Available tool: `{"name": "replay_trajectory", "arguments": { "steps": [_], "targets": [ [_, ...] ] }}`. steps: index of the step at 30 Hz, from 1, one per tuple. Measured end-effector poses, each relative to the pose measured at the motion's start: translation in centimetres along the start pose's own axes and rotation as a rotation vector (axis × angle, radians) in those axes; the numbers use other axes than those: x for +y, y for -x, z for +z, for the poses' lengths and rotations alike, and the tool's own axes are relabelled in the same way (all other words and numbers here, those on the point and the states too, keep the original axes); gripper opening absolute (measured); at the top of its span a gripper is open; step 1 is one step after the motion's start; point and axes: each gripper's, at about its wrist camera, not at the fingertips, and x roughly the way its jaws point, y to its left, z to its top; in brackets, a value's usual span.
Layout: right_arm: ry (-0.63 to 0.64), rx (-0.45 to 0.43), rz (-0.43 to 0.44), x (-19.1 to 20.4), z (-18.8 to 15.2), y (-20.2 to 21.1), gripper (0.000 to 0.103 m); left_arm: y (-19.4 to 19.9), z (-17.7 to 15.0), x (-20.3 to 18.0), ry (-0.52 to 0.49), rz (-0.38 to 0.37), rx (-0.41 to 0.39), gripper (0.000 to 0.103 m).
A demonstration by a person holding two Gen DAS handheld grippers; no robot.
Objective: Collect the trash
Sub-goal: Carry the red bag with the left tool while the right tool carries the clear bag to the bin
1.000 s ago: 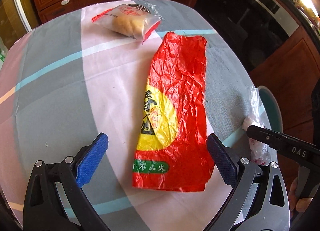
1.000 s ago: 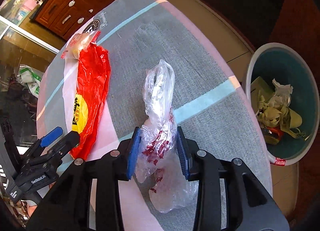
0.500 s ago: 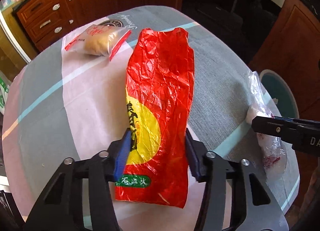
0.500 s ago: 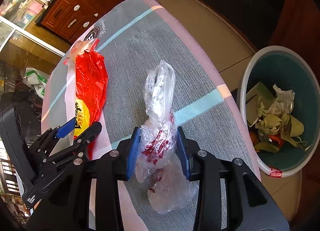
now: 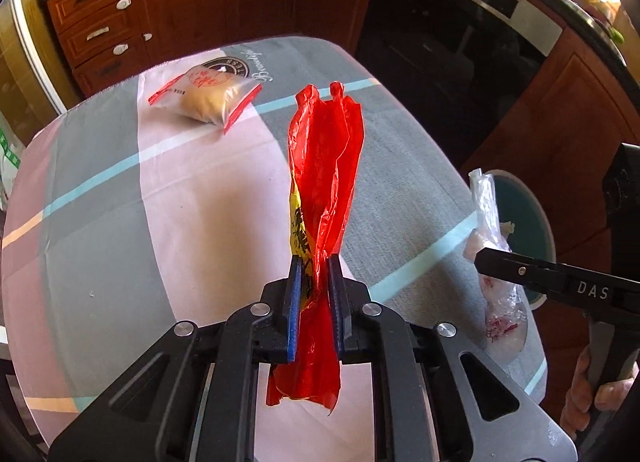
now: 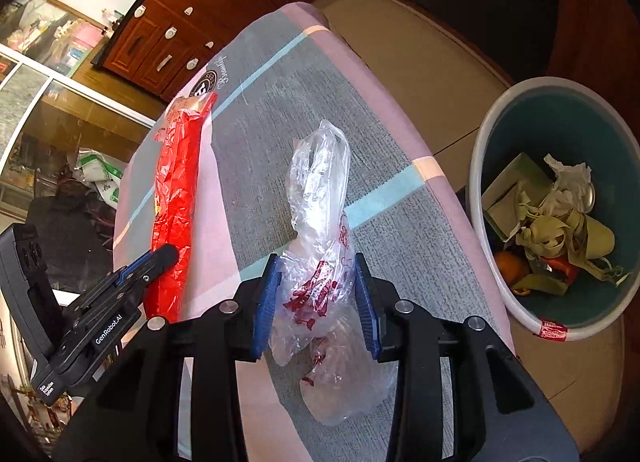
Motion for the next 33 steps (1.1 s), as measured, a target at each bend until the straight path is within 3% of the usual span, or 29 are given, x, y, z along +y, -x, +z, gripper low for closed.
{"name": "replay_trajectory", "arguments": {
  "steps": [11, 19, 33],
  "targets": [
    [-0.062, -0.084, 0.090, -3.2, -0.2, 4.7, 0.034, 2.5, -0.4, -7.3, -0.107, -0.040, -0.021, 0.013],
    [-0.133, -0.154, 0.138, -7.8, -0.5, 8.0, 0.034, 2.4, 0.1, -14.0, -0.208, -0.077, -0.004, 0.013],
    [-0.284, -0.253, 0.113, -17.4, 0.0, 13.0, 0.034, -0.9, 1.0, -25.1, -0.342, -0.155, 0.060, 0.014]
  ]
}}
